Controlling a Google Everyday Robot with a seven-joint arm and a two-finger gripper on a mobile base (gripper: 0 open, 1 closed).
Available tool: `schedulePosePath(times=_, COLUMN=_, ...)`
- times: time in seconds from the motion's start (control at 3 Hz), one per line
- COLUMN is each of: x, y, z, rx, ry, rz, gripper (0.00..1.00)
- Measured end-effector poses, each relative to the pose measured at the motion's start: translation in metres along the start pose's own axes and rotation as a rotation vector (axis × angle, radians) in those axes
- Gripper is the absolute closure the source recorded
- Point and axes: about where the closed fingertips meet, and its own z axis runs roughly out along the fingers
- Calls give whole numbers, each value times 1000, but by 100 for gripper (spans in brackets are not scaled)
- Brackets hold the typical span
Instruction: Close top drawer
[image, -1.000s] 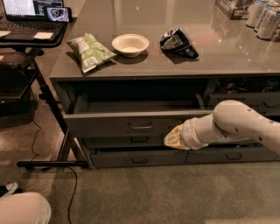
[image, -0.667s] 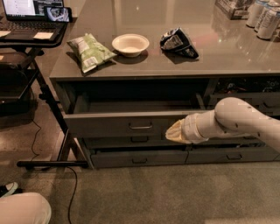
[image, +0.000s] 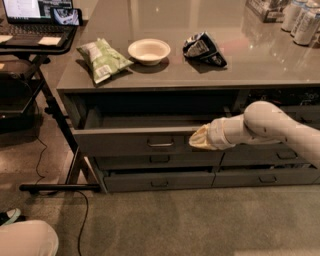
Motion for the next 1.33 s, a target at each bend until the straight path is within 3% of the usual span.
schedulePosePath(times=1.0, x=0, y=-15, z=4, rx=31, ry=-2, rz=-7, gripper=11)
schedulePosePath(times=1.33, x=-1, y=-17, z=3, rx=43, ry=-3, rz=-6, gripper=0)
